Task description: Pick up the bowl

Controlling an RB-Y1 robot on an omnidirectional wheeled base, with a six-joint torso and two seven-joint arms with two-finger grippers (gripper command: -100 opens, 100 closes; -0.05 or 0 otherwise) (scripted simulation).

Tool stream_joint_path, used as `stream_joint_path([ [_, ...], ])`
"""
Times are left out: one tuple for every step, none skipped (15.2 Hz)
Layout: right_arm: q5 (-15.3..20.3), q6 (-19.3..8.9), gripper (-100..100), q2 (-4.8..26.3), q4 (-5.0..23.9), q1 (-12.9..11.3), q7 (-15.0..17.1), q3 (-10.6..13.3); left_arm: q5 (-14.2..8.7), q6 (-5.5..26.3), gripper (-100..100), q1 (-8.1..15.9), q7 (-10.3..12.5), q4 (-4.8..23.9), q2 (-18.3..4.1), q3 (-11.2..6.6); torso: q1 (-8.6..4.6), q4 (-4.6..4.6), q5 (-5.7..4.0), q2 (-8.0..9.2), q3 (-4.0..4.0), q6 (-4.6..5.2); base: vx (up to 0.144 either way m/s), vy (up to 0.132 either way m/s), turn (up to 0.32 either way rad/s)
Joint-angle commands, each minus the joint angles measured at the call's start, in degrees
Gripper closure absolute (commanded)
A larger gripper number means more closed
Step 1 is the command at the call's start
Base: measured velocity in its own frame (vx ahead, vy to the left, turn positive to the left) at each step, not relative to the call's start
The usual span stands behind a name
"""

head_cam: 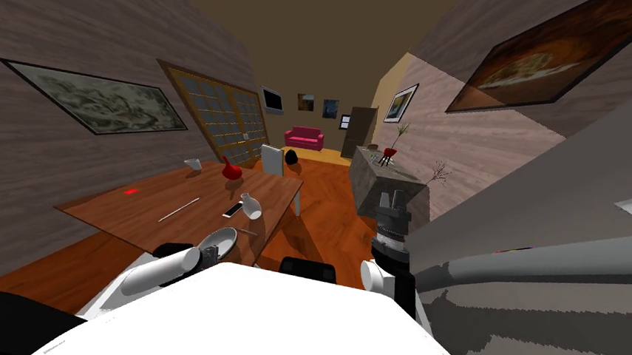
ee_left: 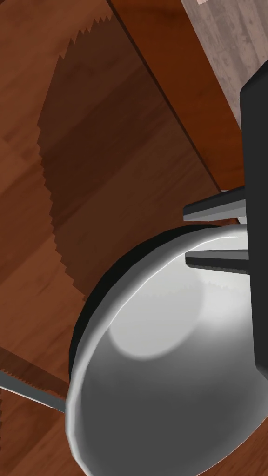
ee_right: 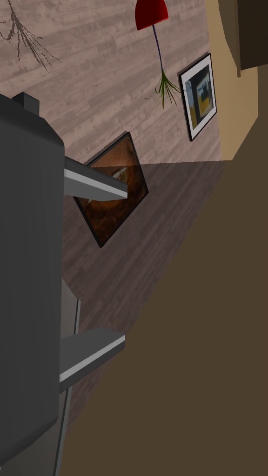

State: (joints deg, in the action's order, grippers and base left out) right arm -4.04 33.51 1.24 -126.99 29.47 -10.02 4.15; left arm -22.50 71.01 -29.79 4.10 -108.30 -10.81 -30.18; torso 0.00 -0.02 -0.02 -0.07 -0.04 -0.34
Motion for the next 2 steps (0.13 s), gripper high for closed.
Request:
stream_joint_path([
  [0.0, 0.0, 0, 0.0, 0.0, 0.0, 0.0, 0.0, -0.3, 1.4, 100, -0.5, 0.2, -1.6, 0.0, -0.38, 0.0, 0.0, 0.0, 0.0, 0.0, 0.0, -0.002, -0.015, 0.005],
  [0.0, 0.0, 0, 0.0, 0.0, 0.0, 0.0, 0.0, -0.2, 0.7, 100, -0.2, 0.1, -0.7, 0.0, -0.24, -0.02, 0.01, 0.0, 0.01, 0.01, 0.03, -0.002, -0.008, 0.003],
])
